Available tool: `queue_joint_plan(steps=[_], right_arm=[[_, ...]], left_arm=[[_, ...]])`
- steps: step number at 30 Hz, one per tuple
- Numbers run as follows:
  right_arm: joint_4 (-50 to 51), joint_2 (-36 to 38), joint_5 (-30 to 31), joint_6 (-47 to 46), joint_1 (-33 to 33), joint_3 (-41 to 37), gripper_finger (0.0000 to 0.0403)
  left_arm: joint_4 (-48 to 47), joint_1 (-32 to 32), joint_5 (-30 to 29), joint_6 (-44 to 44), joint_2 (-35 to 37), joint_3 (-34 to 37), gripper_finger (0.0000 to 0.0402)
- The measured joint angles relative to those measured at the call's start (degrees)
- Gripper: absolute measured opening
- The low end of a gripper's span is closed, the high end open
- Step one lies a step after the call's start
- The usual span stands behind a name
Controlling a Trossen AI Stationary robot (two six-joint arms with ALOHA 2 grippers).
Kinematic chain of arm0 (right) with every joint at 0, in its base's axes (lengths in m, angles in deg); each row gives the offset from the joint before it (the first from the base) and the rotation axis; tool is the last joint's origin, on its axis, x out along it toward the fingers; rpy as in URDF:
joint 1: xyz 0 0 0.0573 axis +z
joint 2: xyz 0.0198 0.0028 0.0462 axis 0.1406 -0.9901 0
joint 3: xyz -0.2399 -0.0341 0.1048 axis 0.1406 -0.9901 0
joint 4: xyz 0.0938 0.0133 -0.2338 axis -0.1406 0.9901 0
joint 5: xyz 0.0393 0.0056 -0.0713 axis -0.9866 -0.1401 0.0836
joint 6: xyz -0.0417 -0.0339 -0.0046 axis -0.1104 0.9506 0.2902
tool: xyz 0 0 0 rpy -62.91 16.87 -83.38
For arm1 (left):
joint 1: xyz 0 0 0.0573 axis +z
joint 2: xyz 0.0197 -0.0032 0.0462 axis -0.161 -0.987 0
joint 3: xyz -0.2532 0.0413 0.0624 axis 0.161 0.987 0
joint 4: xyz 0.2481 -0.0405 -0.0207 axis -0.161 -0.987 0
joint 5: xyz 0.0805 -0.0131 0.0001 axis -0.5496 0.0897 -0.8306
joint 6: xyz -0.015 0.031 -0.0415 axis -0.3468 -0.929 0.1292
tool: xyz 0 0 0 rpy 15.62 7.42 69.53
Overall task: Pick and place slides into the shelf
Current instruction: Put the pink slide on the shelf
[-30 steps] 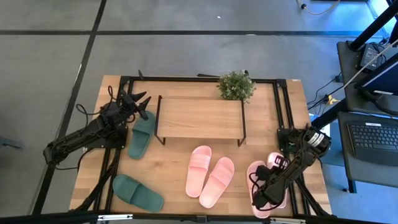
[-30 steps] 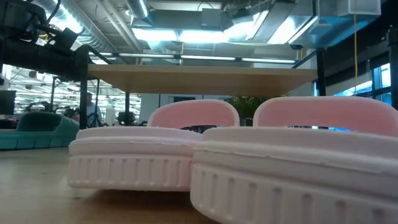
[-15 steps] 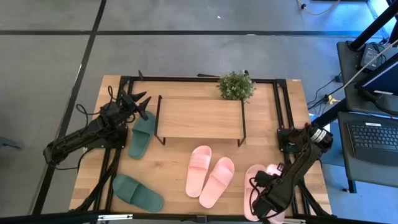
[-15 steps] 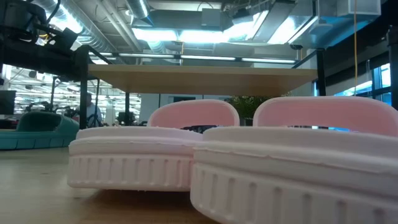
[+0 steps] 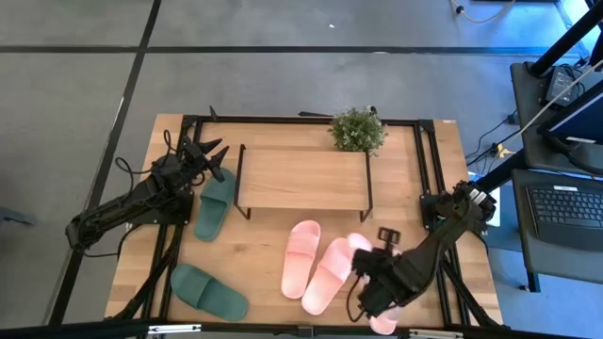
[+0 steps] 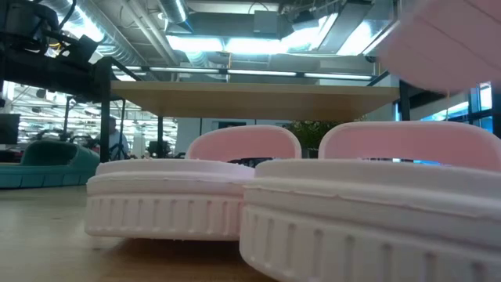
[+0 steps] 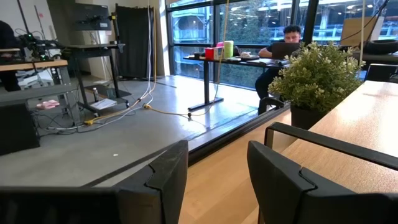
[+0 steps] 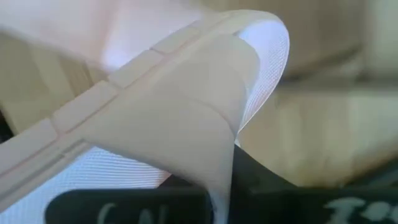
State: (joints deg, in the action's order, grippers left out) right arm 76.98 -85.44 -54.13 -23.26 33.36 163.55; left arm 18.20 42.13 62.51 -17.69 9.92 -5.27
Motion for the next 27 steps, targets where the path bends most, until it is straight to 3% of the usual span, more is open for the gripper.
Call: queue_joint_plan(steps=[4,7,19,27], right_arm=[[-0.11,0.0,8.45,8.72,-4.47,8.67,0.0011],[-0.09,0.09,11.45,13.06,-9.59,14.77,0.0011],[0.04,0.11,11.79,35.19,-32.7,26.16,0.0011],[0.01,-0.3,14.14,46.41,-41.55,27.23,0.0011]], left_arm=[[0.0,0.01,-0.01,-0.01,0.0,-0.01,0.0159],[0.0,0.0,0.0,0.0,0.0,-0.01,0.0159],[0.0,0.0,-0.01,-0.01,0.01,0.0,0.0159],[-0.02,0.01,0.0,-0.01,0.02,0.01,0.0159]])
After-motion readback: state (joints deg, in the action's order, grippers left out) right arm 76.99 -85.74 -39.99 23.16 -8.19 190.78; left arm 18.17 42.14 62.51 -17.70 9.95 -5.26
